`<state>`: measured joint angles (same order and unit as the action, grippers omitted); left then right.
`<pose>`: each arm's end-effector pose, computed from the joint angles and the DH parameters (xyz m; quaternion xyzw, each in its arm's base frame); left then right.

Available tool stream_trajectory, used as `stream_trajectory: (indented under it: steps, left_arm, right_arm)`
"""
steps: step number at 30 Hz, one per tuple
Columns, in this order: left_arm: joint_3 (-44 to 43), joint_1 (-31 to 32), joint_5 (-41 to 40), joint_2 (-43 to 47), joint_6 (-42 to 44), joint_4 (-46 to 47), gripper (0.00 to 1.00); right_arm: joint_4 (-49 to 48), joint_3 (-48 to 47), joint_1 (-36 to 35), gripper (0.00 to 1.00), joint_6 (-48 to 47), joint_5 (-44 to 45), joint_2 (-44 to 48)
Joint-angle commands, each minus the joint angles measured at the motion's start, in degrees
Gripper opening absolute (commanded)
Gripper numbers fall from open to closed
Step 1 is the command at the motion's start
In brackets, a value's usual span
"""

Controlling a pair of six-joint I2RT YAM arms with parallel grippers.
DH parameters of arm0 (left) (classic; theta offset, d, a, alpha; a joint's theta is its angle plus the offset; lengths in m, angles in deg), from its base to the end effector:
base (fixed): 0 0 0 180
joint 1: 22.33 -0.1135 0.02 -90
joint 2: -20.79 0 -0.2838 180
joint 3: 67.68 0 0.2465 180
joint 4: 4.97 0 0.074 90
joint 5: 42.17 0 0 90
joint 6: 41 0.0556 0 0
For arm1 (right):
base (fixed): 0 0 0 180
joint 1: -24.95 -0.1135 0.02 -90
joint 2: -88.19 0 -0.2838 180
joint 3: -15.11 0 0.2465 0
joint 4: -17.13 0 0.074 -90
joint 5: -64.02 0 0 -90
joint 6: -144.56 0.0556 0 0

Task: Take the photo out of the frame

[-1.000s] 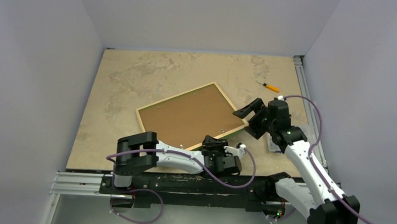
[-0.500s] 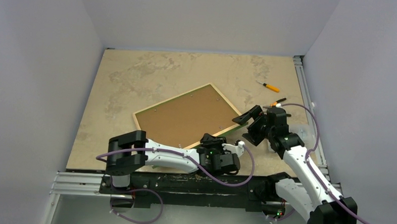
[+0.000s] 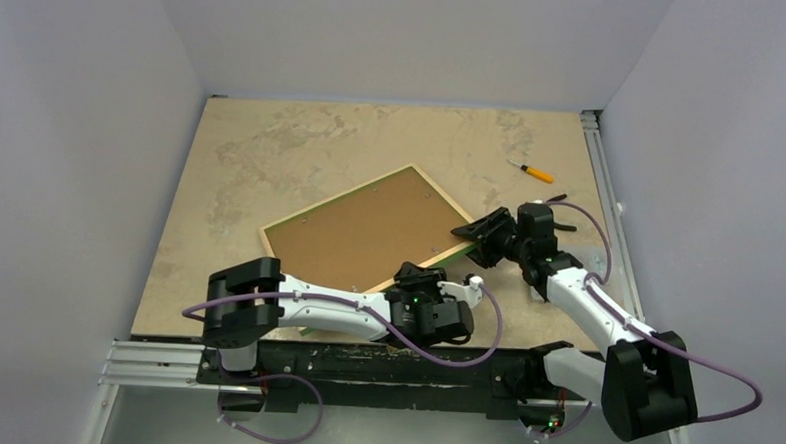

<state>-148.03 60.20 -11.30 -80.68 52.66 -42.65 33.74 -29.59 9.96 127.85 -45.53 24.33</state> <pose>0.0941 -0.3502 0.2151 0.4755 0.7024 0.2185 0.4825 0.2177 0.0776 0.2135 0.3597 0.8038 0.4213 0.2171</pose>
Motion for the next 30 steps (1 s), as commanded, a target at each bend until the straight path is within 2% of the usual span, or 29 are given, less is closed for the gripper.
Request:
stream_trajectory:
  steps: [1,6,9,12,15,17,19,21,22,23,27,28,30]
  left_arm:
    - [-0.75,-0.06,-4.57,2.72,-2.36,2.90,0.31]
    - [-1.34,-0.85,-7.32,0.12,-3.11,1.79,0.63]
    - [-1.50,-2.06,-8.50,-0.46,-5.73,0.11,0.71]
    - [-1.06,-3.58,-9.64,0.33,-6.62,-0.91,0.76]
    - [-0.33,-4.93,-9.17,1.15,-6.05,-1.01,0.76]
    - [-0.19,-5.55,-8.30,1.26,-5.04,-0.64,0.71]
    - [-0.12,-5.79,-7.04,1.55,-4.00,-0.45,0.60]
    - [-0.29,-5.79,-5.05,2.28,-3.92,-0.63,0.43]
    - [-0.71,-5.79,-3.91,2.70,-3.90,-1.52,0.35]
    - [-1.43,-5.87,-2.87,2.96,-3.88,-2.88,0.29]
    - [-5.32,-6.03,-0.84,4.33,-4.98,-9.89,0.07]
    - [-6.38,-6.12,-0.61,4.92,-5.29,-11.55,0.01]
    - [-8.24,-6.49,-0.34,6.66,-5.02,-14.33,0.00]
  right_arm:
    - [-3.45,-0.61,0.13,0.37,3.94,-2.17,0.79]
    - [0.43,-0.49,0.15,0.15,7.46,-0.64,3.97]
    - [2.94,-2.04,0.13,0.00,8.26,-0.92,4.04]
    - [5.53,-3.86,0.14,0.00,7.94,-0.34,3.81]
    - [6.56,-4.60,0.15,0.00,7.98,-0.13,4.03]
    - [7.06,-4.85,0.14,0.00,7.94,-0.08,4.38]
    - [7.65,-5.02,0.13,0.00,7.37,0.33,4.85]
    - [7.84,-5.63,0.14,0.00,5.44,0.58,5.04]
    - [7.85,-6.12,0.13,0.02,3.84,0.48,4.98]
    - [7.63,-7.06,0.11,0.12,1.35,0.08,4.89]
    - [11.44,-11.92,-0.11,0.64,-12.49,2.09,6.94]
    - [14.38,-13.97,-0.13,0.72,-16.10,4.69,7.88]
    - [21.87,-19.33,-0.13,0.82,-22.77,9.57,9.83]
